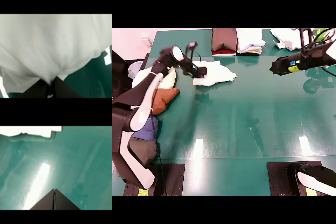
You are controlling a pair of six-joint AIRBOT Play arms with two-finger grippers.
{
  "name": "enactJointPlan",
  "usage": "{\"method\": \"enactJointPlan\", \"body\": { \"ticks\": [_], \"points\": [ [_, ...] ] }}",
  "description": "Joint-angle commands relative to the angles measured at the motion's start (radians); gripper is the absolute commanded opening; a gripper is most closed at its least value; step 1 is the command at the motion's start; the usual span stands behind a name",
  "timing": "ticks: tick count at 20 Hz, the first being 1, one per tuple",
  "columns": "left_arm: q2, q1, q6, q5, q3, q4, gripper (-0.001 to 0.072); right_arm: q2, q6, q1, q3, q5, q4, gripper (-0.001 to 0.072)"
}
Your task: Fold the shirts.
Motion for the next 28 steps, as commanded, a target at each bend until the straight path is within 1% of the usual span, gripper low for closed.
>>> {"method": "enactJointPlan", "body": {
  "ticks": [1,3,5,6,8,11,13,16,18,19,20,21,23,25,26,28],
  "points": [
    [0.147,0.011,0.01,-0.053,0.138,0.117,0.0029,0.082,0.0,-0.001,0.01,-0.045,-0.004,0.0017],
    [0.306,0.003,0.045,-0.033,0.138,0.13,0.0028,0.116,0.0,-0.001,0.072,-0.034,-0.009,0.0017],
    [0.449,-0.023,0.065,-0.051,0.132,0.132,0.0028,0.117,0.0,0.0,0.158,-0.029,-0.009,0.0017],
    [0.513,-0.051,0.088,-0.068,0.118,0.133,0.0027,0.117,0.0,0.0,0.194,-0.03,-0.009,0.0017],
    [0.593,-0.126,0.096,-0.124,0.088,0.136,0.0027,0.106,0.0,-0.001,0.264,-0.025,-0.01,0.0017],
    [0.608,-0.263,0.096,-0.254,0.029,0.14,0.0028,0.067,0.001,0.0,0.357,0.008,-0.007,0.0017],
    [0.607,-0.352,0.096,-0.266,-0.094,0.139,0.0029,0.038,0.001,0.0,0.398,0.046,-0.008,0.0017],
    [0.587,-0.435,0.098,-0.211,-0.326,0.138,0.003,-0.002,0.012,0.0,0.423,0.099,-0.007,0.0017],
    [0.571,-0.446,0.098,-0.093,-0.475,0.131,0.0032,-0.026,0.019,0.0,0.423,0.127,-0.007,0.0017],
    [0.565,-0.44,0.095,-0.027,-0.533,0.132,0.0129,-0.038,0.02,0.0,0.424,0.137,-0.007,0.0017],
    [0.562,-0.428,0.08,0.004,-0.562,0.133,0.0448,-0.048,0.02,0.0,0.424,0.151,-0.007,0.0017],
    [0.562,-0.401,0.056,0.0,-0.566,0.133,0.0556,-0.058,0.022,0.0,0.423,0.17,-0.008,0.0017],
    [0.572,-0.308,0.053,-0.054,-0.554,0.133,0.0556,-0.077,0.027,0.0,0.423,0.249,-0.01,0.0017],
    [0.582,-0.186,0.05,-0.1,-0.56,0.132,0.0557,-0.076,0.027,0.0,0.364,0.316,-0.008,0.0017],
    [0.582,-0.133,0.042,-0.103,-0.575,0.13,0.0557,-0.064,0.029,0.0,0.305,0.318,-0.008,0.0017],
    [0.572,-0.054,0.027,-0.034,-0.635,0.119,0.0557,-0.03,0.053,0.0,0.157,0.274,-0.008,0.0017]
  ]
}}
